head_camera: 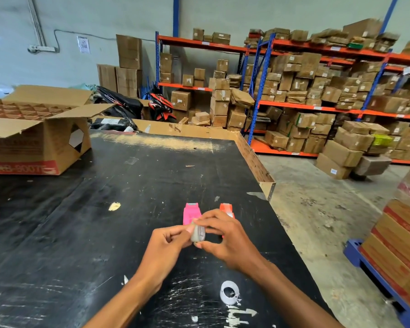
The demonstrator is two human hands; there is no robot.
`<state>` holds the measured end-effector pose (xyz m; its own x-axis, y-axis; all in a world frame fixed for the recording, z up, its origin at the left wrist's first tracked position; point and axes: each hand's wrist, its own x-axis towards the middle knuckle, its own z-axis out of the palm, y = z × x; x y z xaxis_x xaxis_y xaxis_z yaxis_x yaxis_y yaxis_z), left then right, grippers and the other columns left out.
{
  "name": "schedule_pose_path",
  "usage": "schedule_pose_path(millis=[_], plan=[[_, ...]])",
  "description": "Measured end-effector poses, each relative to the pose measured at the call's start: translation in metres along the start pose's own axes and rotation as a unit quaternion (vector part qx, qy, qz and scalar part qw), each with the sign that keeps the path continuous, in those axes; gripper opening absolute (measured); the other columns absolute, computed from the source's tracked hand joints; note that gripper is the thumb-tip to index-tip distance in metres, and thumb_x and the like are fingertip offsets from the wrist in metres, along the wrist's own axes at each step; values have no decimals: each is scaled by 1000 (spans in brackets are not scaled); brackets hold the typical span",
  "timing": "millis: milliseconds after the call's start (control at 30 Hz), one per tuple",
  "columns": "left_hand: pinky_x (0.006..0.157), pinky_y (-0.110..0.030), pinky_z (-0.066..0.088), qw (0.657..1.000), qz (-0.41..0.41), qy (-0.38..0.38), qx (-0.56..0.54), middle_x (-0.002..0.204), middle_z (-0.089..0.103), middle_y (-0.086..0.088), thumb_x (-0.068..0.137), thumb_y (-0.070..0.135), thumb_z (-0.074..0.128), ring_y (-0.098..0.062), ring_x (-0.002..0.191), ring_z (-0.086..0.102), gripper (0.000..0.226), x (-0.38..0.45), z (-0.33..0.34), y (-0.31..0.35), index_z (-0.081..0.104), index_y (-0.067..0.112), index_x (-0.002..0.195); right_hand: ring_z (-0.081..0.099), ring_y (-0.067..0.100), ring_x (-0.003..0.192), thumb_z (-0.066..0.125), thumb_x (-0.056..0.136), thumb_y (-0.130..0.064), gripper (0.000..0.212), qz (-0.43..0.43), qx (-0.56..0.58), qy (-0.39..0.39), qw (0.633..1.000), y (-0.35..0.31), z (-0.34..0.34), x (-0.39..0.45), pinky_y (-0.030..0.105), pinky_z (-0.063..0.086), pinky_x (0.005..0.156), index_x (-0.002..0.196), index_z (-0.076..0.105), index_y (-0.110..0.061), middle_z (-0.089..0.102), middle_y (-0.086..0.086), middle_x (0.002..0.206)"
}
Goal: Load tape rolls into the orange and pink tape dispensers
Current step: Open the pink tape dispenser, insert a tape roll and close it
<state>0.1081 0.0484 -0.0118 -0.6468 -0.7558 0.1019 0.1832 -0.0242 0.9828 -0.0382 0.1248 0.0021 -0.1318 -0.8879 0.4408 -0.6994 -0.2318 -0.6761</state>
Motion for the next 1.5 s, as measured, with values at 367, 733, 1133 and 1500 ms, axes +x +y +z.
schedule_pose_path(millis=[367, 733, 1133, 1500], plan=[[67, -22, 60, 984, -77, 45, -152, 90, 77, -18, 85, 12, 65, -16, 73, 73, 16, 22, 2, 1, 76, 3, 93, 66, 3, 97, 78, 76, -10, 33, 79, 81, 82, 990, 6, 8, 9, 12, 53, 83, 108, 70, -14, 67, 3, 109], [66, -18, 59, 992, -33, 59, -111, 82, 79, -14, 88, 9, 62, -16, 78, 75, 18, 37, 9, -7, 77, 0, 83, 62, 5, 95, 71, 83, -11, 12, 83, 65, 119, 987, 12, 19, 15, 21, 53, 84, 92, 78, -10, 67, 7, 100], [88, -27, 54, 984, 47, 87, 151, 111, 69, -4, 69, 7, 82, -20, 100, 66, 44, 87, -3, -21, 62, 15, 108, 65, 13, 58, 71, 81, -18, 8, 254, 39, 77, 963, 24, 8, 74, 40, 60, 72, 78, 71, -10, 67, 3, 60], [108, -32, 40, 955, 17, 46, 293, 130, 64, -2, 72, 23, 81, -14, 121, 57, 60, 94, -23, -68, 60, 13, 127, 67, 30, 88, 71, 74, -22, 20, 304, -138, -60, 941, 58, 27, 112, 40, 45, 97, 78, 75, -3, 72, 14, 76]])
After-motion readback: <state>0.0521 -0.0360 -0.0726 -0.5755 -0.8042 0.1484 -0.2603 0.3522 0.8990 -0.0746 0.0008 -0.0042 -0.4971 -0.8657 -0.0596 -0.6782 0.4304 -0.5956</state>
